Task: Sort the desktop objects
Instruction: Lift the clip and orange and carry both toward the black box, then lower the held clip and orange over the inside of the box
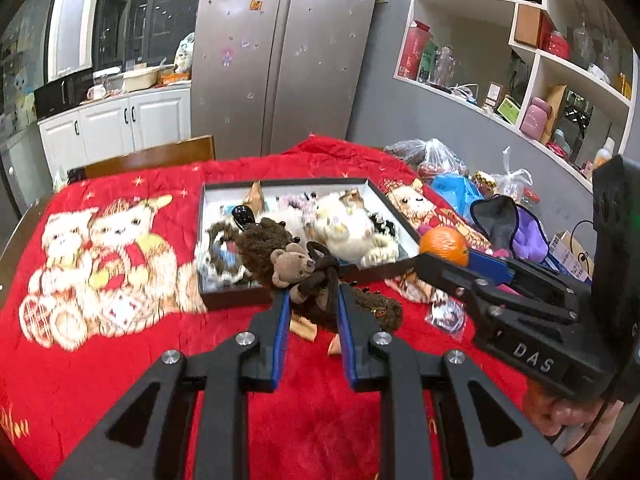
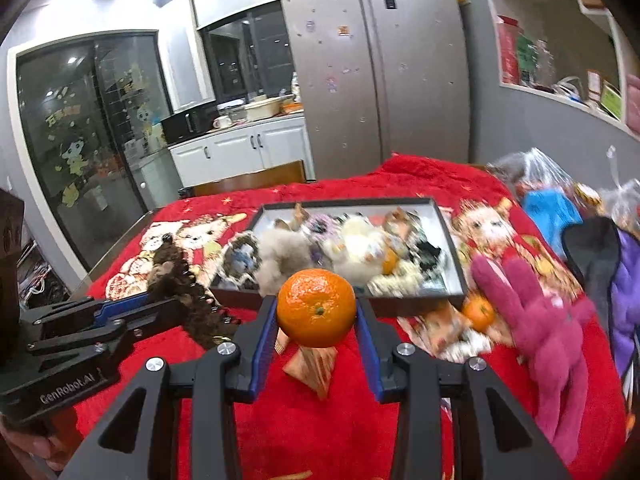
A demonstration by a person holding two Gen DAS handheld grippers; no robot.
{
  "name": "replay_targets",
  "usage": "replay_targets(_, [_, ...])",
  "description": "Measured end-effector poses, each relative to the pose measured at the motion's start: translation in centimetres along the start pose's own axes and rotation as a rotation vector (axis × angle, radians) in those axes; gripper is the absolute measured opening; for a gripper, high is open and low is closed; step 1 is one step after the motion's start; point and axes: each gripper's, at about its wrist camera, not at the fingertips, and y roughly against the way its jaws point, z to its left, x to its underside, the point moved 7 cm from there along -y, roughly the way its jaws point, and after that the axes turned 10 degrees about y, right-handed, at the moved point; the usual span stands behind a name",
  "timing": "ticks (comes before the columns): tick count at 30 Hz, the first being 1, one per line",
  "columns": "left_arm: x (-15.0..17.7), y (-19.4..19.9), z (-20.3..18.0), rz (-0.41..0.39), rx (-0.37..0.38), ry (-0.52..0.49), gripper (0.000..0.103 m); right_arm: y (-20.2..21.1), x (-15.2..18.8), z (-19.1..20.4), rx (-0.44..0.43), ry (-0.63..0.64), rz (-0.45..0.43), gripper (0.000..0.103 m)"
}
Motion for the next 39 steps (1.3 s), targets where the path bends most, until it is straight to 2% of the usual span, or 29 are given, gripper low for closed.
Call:
replay_targets(5, [-2.4,-1.4,0.3,0.0,-0.027,0.004,0.023,-1.0,-2.4,0.4,-0.008,0.027,0.001,0.039])
replay_targets(8, [-3.7,-2.5,0.4,0.006,-0.027,0.003,0.011,-1.6,-3.6,0.1,-0.015,0.028,-0.002,0.039])
replay_targets(13, [-5.9,-5.1,0.5,-0.001,-0.049,-0.009,0.01,-3.4,-5.1,-1.1,0.0,0.027,0.008,0.039])
replay_targets(18, [-3.7,-8.1,2.2,0.076,-0.06,0.019,0.01,-5.7,-5.1,-2.2,0.041,0.035,0.045,0.039])
replay_targets(20, [-3.2,-9.0,2.9,0.095,-0.068,0.034,0.01,-6.4,-4.6,-2.5,0.028,0.031,0.056,0.039])
replay_targets(23, [-2.4,-9.5,3.7,0.115,-0.065,0.052,0.01,-7.3,-4.5,-3.0,0.028,0.021,0.066,0.038])
replay_targets(28, [0.1,-10.0,4.6,0.174,-0.093,0.023,0.011,-7.4,-4.0,-3.0,0.025,0.015,0.064,0.038])
replay_targets(30, [1.2,-10.5,5.0,0.214,-0.088,0.039,0.014,-7.4,-3.7,-2.9,0.027,0.012,0.062,0.038])
replay_targets(32, [2.0,-10.6,5.1,0.22,-0.071,0.044,0.023,-7.5,-3.4,-2.9,0.024,0.006,0.064,0.038])
replay_targets(34, [2.7,-10.6,5.2,0.222,-0.094,0.026,0.039,-7.6,-3.0,-2.9,0.013,-0.005,0.07,0.038])
replay_targets(39, [4.0,-11.8,5.2,0.275,-0.096,0.014,0.042,-7.8,-2.4,-2.8,0.009,-0.011,0.079,0.038])
